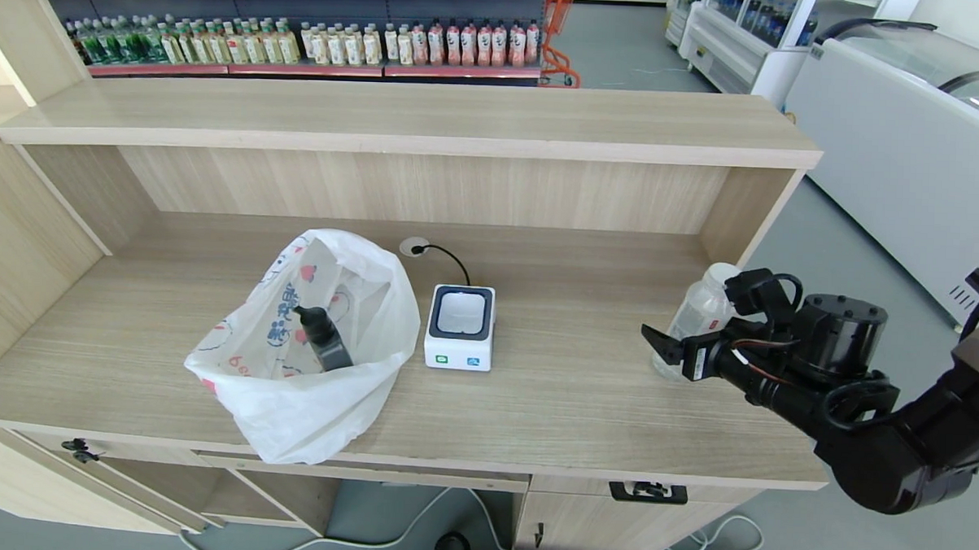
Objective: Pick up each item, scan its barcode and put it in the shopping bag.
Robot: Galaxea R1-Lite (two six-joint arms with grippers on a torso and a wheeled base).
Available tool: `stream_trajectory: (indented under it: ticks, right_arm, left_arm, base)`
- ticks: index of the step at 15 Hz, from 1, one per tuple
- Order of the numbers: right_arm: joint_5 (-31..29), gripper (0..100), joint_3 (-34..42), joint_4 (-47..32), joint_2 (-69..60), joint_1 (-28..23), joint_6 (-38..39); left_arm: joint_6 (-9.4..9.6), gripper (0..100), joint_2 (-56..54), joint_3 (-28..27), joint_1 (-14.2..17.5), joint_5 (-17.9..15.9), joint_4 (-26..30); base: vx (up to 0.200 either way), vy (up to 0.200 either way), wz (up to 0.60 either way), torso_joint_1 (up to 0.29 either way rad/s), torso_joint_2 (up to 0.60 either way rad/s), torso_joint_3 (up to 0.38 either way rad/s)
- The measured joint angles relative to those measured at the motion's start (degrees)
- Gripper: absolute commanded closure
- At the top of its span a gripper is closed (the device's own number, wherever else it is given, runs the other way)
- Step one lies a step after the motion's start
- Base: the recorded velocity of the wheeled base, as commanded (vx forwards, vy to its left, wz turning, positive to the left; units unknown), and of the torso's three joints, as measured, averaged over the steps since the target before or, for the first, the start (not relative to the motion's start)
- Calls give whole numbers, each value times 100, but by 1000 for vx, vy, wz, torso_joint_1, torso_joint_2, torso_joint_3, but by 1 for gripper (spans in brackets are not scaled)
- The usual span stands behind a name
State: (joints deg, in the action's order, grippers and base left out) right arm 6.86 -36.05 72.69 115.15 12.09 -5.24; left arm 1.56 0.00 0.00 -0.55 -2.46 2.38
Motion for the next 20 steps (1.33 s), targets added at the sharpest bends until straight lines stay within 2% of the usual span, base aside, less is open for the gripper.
stream_trajectory:
  ticks: [7,8,11,20]
  right_arm:
    - [151,0,-236,72,211,11,-22]
    - [228,100,-254,171,240,9,-22]
    - [492,100,-258,260,288,-41,-91]
    - [510,100,-254,296,369,-165,-156]
  left_arm:
    - [0,0,0,0,2,1,-2]
    - [0,0,0,0,2,1,0]
    - [2,0,0,0,2,0,-2]
    - [0,0,0,0,2,1,-2]
  base:
    - [0,0,0,0,0,0]
    - [0,0,0,0,0,0]
    - [0,0,0,0,0,0]
    - [0,0,0,0,0,0]
